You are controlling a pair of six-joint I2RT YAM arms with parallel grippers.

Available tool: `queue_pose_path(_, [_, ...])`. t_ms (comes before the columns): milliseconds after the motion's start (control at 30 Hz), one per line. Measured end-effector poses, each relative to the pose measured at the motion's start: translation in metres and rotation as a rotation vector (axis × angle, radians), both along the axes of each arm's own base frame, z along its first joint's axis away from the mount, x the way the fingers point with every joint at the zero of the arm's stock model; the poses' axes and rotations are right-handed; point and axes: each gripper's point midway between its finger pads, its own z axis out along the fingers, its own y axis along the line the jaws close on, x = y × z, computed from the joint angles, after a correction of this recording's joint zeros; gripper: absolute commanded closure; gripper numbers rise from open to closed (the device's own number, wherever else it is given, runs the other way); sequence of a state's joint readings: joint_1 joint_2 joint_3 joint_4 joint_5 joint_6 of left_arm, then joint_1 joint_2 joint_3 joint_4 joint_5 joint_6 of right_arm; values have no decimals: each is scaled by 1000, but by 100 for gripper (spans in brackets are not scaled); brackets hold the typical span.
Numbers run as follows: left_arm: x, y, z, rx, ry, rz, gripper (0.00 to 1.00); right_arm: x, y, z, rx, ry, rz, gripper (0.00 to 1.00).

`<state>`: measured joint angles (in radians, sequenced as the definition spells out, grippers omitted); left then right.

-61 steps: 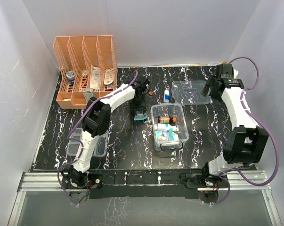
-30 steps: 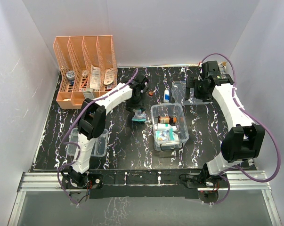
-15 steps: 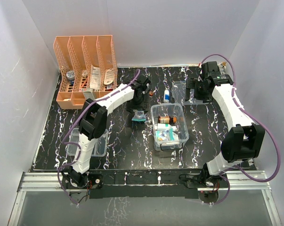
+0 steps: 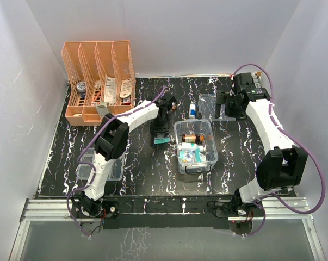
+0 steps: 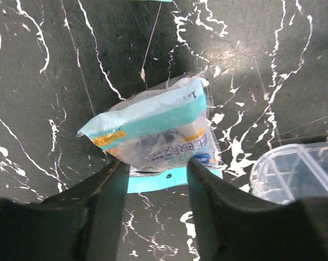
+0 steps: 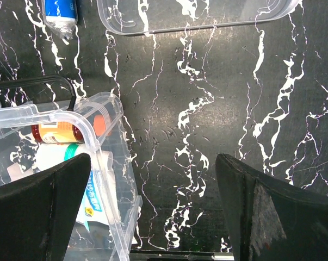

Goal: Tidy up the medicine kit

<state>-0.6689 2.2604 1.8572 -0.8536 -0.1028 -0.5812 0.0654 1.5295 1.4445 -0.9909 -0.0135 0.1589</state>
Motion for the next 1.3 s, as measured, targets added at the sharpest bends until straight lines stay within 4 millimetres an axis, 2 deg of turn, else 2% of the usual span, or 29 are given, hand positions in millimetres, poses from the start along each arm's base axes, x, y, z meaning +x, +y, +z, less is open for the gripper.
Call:
queue_pose_path(100, [-2,3,-2,14,4,7,86,-1,-1,0,-3,1,-2,2])
queue_pose_path(200, [-1,6,-2,27,-1,6,97,-1,-1,0,-3,1,-2,1])
queue_pose_path(233, [-1,7,-2,33,-2,5,100,-1,-1,0,-3,1,-2,2])
queue_pose_path(400, [-5,13,-3,51,-2,3,99,-1,-1,0,-3,1,-2,2])
queue_pose_path(533, [-8,17,-3,60,4,-6,57,-1,-1,0,-3,1,-2,2])
queue_pose_path(633, [-7,17,-1,63,0,-27,41,-1,-1,-1,-3,1,-2,2])
queue_pose_path(733, [0,13,8,52,-26,-51,35,-2,-1,-5,-2,9,-2,2])
queue_pose_path(867, [17,3,28,19,-92,-61,33,-4,0,-10,3,21,-2,2])
queue_pose_path(967, [23,0,36,12,-118,-57,32,-2,2,-9,9,11,1,2])
queue_pose_path(1067, [23,2,36,18,-118,-49,30,-1,2,-10,9,12,1,2])
queue_pose_path(1300, [21,4,34,29,-107,-24,18,-1,2,-11,9,17,1,2])
